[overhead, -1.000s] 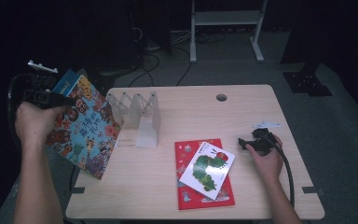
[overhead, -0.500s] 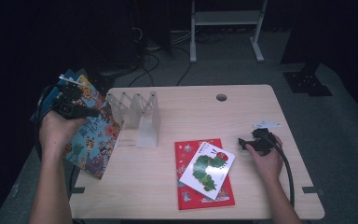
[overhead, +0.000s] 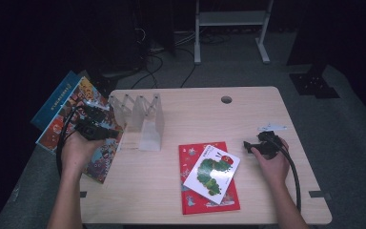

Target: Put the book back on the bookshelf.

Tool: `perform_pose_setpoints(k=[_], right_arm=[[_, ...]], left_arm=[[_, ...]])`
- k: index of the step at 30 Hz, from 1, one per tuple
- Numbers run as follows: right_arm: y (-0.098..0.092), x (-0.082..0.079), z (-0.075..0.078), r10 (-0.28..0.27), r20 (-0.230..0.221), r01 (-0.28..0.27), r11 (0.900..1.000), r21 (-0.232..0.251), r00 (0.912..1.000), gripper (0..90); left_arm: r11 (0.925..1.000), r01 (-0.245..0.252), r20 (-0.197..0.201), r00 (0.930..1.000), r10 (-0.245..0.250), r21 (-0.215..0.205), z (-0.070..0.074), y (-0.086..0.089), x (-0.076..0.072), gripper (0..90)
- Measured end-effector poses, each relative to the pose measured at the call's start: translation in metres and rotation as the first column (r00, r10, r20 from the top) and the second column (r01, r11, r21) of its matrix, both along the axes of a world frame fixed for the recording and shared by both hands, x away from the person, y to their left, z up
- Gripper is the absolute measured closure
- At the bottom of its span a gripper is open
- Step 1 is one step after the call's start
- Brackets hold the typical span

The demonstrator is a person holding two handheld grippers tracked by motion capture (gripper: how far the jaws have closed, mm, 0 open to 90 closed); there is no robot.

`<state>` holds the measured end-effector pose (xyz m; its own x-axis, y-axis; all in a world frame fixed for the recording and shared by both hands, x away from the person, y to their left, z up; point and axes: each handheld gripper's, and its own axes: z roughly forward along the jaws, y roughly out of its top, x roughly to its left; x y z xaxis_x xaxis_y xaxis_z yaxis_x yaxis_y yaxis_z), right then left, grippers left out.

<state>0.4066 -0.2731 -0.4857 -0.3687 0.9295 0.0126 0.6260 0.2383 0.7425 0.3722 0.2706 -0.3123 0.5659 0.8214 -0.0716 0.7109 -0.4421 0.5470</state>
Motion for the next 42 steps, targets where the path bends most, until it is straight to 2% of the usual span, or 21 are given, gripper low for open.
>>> perform_pose_setpoints(k=[12, 15, 24, 27, 29, 33, 35, 37, 42], right_arm=[[0.0, 0.0, 0.0, 0.0, 0.0, 0.0, 1.0, 0.0, 1.0, 18.8], [0.0, 0.0, 0.0, 0.0, 0.0, 0.0, 1.0, -0.001, 1.0, 18.8], [0.0, -0.001, 0.0, 0.005, -0.002, -0.005, 1.0, -0.001, 1.0, 17.9], [0.0, -0.001, 0.0, 0.006, -0.002, -0.006, 1.0, -0.001, 1.0, 17.8], [0.0, -0.001, 0.0, 0.006, -0.003, -0.006, 1.0, -0.001, 1.0, 17.8], [0.0, -0.001, 0.0, 0.002, -0.007, -0.002, 1.0, -0.004, 1.0, 13.7], [0.001, 0.0, 0.0, 0.006, -0.011, -0.006, 1.0, -0.007, 0.9999, 12.6], [0.001, 0.0, 0.0, 0.005, -0.012, -0.005, 1.0, -0.007, 0.9999, 12.6], [0.001, -0.001, 0.0, 0.005, -0.011, -0.006, 1.0, -0.006, 0.9999, 13.0]], left_arm=[[0.9973, 0.067, 0.031, 0.9972, -0.068, 0.029, -0.039, -0.018, -0.02, 87.0], [0.9965, 0.083, 0.027, 0.9962, -0.083, 0.01, -0.053, -0.022, -0.025, 85.8], [0.9918, 0.127, -0.003, 0.9919, -0.127, 0.011, -0.102, -0.032, -0.037, 75.2], [0.9869, 0.153, 0.018, 0.9878, -0.154, 0.05, -0.114, -0.036, -0.04, 66.5], [0.9844, 0.165, 0.037, 0.9851, -0.168, 0.06, -0.119, -0.037, -0.041, 62.3], [0.975, 0.202, 0.08, 0.9746, -0.209, 0.094, -0.132, -0.038, -0.044, 48.0], [0.9716, 0.208, 0.085, 0.9721, -0.218, 0.112, -0.139, -0.038, -0.044, 41.1], [0.9703, 0.215, 0.086, 0.9706, -0.225, 0.111, -0.146, -0.038, -0.044, 34.7], [0.9717, 0.228, 0.144, 0.9613, -0.235, 0.061, -0.154, -0.034, -0.046, 19.4]])
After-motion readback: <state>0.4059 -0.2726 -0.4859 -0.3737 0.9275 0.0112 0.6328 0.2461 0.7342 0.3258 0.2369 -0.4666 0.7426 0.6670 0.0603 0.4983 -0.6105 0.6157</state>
